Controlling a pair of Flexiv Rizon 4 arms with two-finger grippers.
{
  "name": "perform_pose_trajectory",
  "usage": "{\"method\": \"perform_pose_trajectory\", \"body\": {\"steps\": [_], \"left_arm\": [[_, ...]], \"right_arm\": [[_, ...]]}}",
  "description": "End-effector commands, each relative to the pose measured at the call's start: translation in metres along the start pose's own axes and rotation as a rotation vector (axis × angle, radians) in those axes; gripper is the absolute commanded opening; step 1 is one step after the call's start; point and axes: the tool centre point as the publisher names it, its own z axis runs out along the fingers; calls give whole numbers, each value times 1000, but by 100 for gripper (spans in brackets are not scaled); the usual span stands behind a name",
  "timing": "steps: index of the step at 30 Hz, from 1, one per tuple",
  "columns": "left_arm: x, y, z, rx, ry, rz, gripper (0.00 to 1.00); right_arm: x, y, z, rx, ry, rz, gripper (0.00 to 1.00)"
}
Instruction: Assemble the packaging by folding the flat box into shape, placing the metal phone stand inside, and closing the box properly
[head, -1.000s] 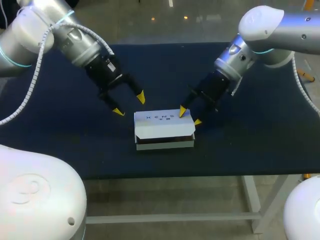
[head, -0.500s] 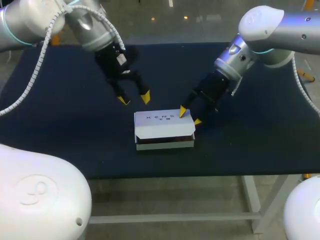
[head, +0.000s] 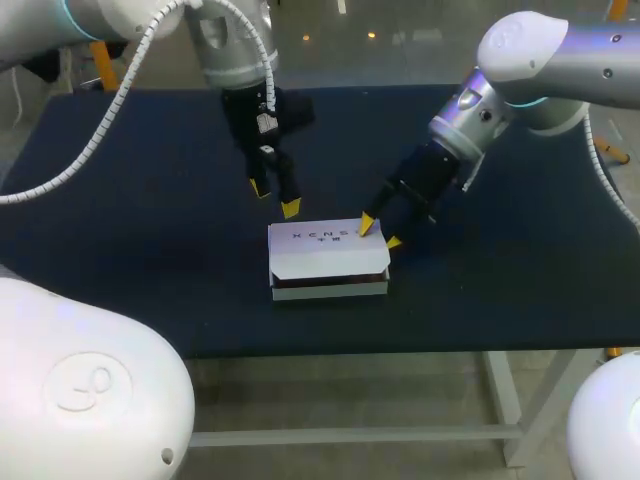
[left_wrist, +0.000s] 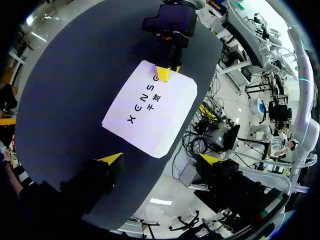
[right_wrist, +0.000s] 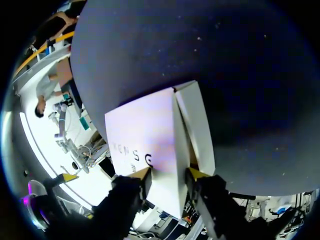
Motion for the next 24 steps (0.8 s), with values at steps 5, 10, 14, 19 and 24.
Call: {"method": "perform_pose_trajectory", "body": {"steps": [5,10,14,19,24], "left_arm": [[1,9,12,-16,-132,168,100],[5,12,25,57,-197,249,100],[7,11,34,100,-236,308,100],[11,2,43,33,-266,333,100],[11,2,43,33,-266,333,100]], "right_arm": [[0,1,0,4,0,-1,49],[0,1,0,4,0,-1,49],[0,1,0,4,0,-1,49],[0,1,0,4,0,-1,49],[0,1,0,4,0,-1,49]]}}
